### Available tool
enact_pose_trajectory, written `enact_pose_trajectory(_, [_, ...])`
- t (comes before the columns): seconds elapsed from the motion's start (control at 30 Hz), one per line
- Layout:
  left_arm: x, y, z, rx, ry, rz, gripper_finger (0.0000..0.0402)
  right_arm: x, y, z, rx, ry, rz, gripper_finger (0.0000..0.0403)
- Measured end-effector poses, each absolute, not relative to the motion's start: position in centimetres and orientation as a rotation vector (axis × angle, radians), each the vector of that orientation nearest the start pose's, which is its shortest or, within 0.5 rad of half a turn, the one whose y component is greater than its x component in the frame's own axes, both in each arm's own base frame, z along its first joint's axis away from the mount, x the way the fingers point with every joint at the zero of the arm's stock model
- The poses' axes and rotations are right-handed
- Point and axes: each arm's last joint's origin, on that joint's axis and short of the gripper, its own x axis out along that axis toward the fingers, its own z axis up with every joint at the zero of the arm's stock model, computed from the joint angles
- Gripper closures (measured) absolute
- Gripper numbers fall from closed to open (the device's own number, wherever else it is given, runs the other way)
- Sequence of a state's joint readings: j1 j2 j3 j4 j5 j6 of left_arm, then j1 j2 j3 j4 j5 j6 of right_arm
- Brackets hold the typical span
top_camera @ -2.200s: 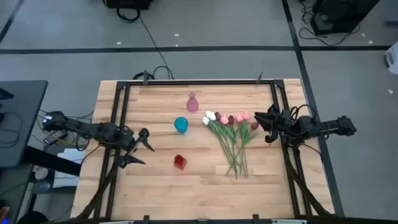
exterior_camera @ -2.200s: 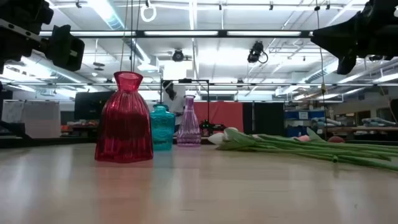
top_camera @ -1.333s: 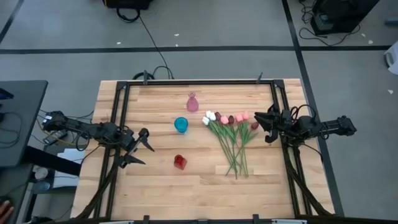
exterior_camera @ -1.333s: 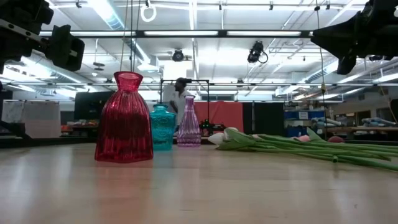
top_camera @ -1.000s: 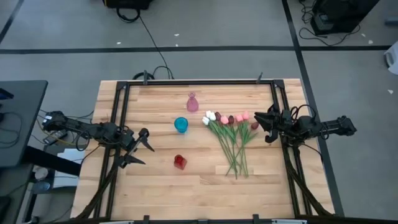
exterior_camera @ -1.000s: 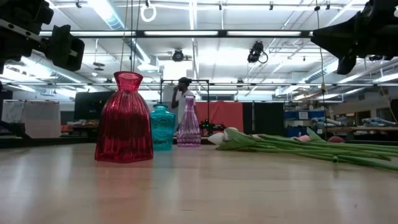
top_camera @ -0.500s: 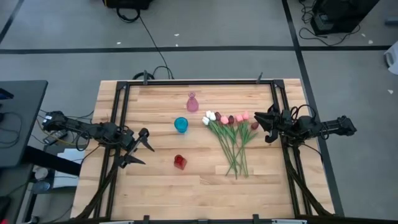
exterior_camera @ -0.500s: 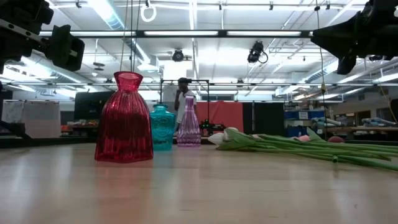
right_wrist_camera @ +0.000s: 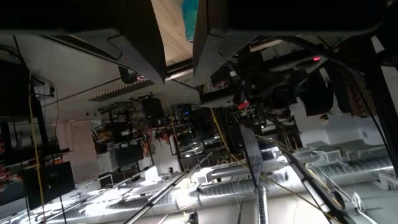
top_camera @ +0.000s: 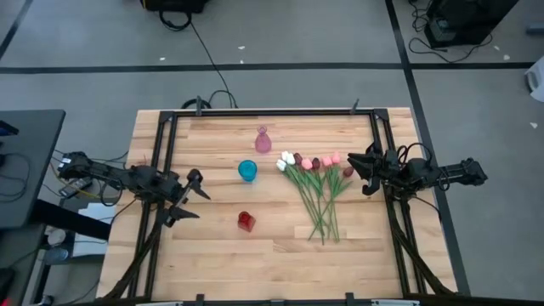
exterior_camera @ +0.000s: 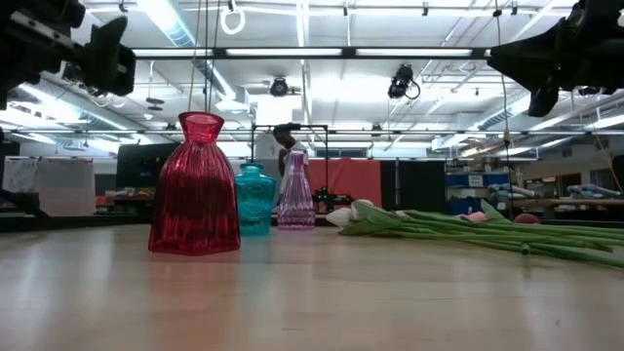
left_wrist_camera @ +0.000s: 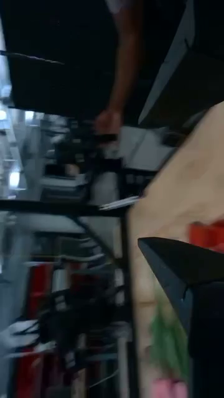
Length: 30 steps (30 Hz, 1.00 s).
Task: Sort flowers into vase by color
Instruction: Put the middle white flower into the violet vase
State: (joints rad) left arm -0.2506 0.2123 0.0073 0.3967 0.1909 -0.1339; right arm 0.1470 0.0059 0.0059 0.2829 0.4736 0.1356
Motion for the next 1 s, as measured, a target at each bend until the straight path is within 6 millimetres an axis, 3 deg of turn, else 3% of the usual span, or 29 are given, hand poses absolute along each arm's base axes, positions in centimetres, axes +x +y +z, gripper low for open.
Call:
enact_pose_trajectory(0.33, [9.7, -3.0, 20.9, -0.223, -0.392, -0.481, 0.0094, 8.8, -0.1, 20.1, 0.204, -0.391, -0.33, 0.0309])
enact_pose_trajectory(0.7, [9.6, -3.0, 21.0, -0.266, -0.395, -0.491, 0.0094, 8.5, -0.2, 20.7, 0.199, -0.449, -0.36, 0.0309])
enact_pose_trajectory(1.0, [9.9, -2.9, 20.7, -0.177, -0.385, -0.405, 0.0094, 8.7, -0.1, 20.4, 0.053, -0.396, -0.366, 0.0309])
